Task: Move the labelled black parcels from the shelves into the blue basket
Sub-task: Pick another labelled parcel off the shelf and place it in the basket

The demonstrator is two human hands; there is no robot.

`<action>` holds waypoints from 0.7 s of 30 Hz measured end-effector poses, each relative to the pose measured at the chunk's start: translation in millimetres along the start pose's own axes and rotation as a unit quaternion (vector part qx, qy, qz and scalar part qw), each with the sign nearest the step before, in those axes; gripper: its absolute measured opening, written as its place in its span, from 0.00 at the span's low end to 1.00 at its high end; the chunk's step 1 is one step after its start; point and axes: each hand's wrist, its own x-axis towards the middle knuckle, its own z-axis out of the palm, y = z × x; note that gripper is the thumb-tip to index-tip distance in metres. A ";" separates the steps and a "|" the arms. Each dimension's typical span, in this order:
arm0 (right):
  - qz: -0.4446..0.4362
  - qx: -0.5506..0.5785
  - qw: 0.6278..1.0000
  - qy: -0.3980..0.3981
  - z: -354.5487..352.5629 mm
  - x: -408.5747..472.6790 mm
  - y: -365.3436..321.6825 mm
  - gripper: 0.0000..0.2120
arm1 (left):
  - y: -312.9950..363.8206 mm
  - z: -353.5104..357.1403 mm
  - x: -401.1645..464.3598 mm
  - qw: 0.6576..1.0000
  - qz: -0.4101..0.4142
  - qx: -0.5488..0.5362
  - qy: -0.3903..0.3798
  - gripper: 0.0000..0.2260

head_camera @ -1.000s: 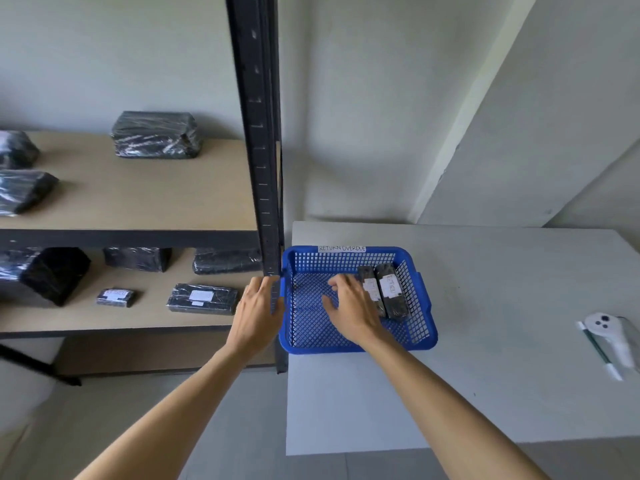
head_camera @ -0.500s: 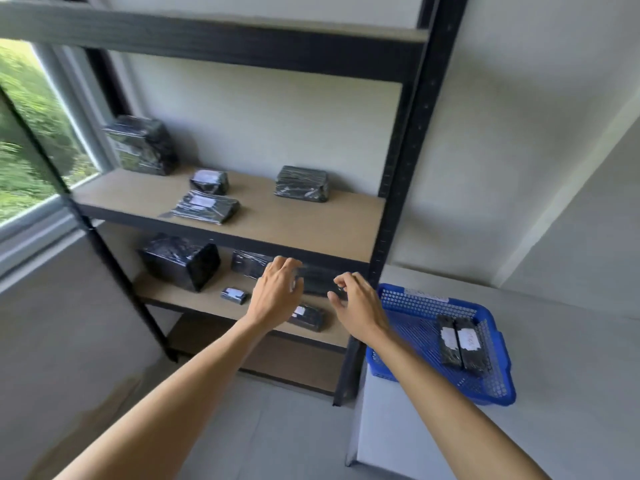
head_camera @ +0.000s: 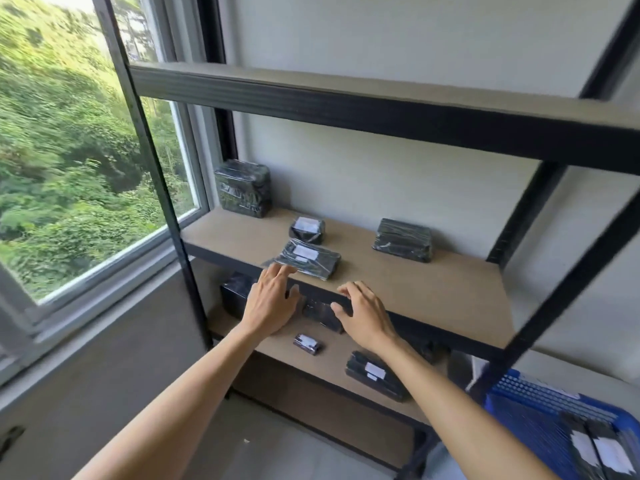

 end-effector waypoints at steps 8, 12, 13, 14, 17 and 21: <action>0.050 -0.067 0.997 -0.001 52.1 97.2 -30.2 0.28 | -99.2 -7.0 80.4 0.999 -0.005 0.016 -0.048 0.19; 0.086 -0.110 0.990 -0.018 61.3 129.4 -25.0 0.46 | -128.8 6.1 101.9 0.997 -0.005 0.016 -0.074 0.22; 0.100 -0.120 0.987 -0.032 63.0 135.3 -21.7 0.50 | -134.1 9.8 104.7 0.997 -0.003 0.014 -0.079 0.23; 0.112 -0.126 0.984 -0.049 64.4 140.2 -18.1 0.53 | -138.5 13.3 106.7 0.996 -0.002 0.012 -0.083 0.23; 0.127 -0.133 0.979 -0.089 69.3 149.5 -5.0 0.56 | -148.2 22.3 110.2 0.996 0.003 0.008 -0.092 0.23; 0.138 -0.136 0.978 -0.081 72.4 150.2 1.1 0.51 | -155.6 29.2 112.2 0.995 0.013 0.009 -0.103 0.22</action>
